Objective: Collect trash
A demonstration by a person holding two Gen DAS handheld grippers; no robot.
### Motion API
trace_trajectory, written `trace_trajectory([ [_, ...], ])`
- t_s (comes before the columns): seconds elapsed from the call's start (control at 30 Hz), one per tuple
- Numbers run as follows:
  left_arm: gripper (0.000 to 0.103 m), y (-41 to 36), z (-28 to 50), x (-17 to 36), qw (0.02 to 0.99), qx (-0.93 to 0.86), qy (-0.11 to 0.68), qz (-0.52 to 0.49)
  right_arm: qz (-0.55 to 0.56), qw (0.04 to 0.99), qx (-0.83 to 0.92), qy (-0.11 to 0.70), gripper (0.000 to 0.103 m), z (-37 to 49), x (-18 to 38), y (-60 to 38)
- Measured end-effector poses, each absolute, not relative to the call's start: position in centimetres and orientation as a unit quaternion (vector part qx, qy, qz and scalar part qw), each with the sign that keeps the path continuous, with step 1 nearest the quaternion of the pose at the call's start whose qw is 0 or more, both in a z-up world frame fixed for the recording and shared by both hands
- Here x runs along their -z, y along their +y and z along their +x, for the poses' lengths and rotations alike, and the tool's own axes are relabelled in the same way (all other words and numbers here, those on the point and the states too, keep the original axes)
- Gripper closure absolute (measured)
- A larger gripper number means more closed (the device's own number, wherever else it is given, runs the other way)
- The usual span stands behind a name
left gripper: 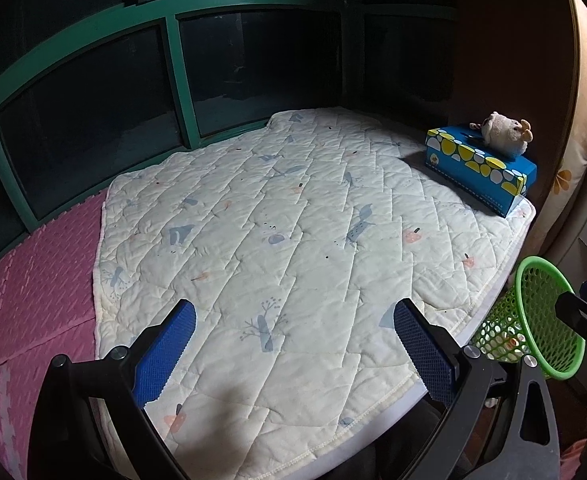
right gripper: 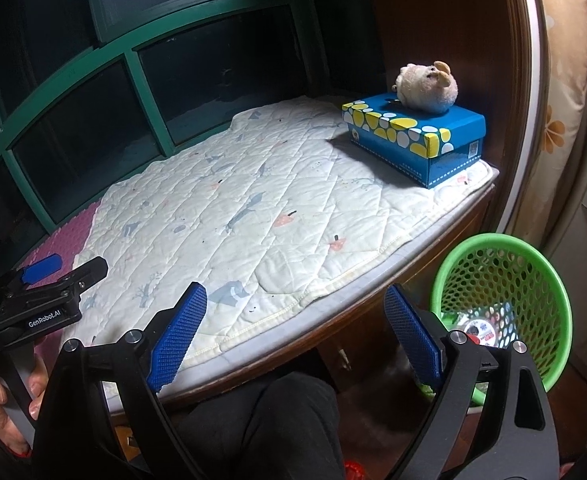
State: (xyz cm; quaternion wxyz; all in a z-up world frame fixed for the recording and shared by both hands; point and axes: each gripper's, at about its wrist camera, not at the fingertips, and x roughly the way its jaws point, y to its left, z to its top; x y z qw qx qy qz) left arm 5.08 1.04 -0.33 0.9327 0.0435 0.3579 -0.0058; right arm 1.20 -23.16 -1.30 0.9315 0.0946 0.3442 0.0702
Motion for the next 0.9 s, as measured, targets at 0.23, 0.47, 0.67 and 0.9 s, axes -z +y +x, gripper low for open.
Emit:
trace_trajectory([
  [0.23, 0.007, 1.28, 4.56, 0.26, 0.934, 0.005, 0.355, 0.038, 0.095, 0.933, -0.069, 0.341, 0.013, 1.04, 1.04, -23.09],
  [0.47, 0.007, 1.56, 4.34, 0.1, 0.936, 0.001, 0.352, 0.026, 0.096, 0.933, -0.068, 0.34, 0.013, 0.94, 0.84, -23.13],
  [0.67, 0.007, 1.55, 4.1, -0.04, 0.937, -0.002, 0.349, 0.028, 0.099, 0.933, -0.07, 0.338, 0.013, 0.91, 0.7, -23.07],
  [0.9, 0.007, 1.87, 4.0, -0.21, 0.937, -0.006, 0.348, 0.025, 0.098, 0.934, -0.07, 0.337, 0.013, 0.91, 0.54, -22.99],
])
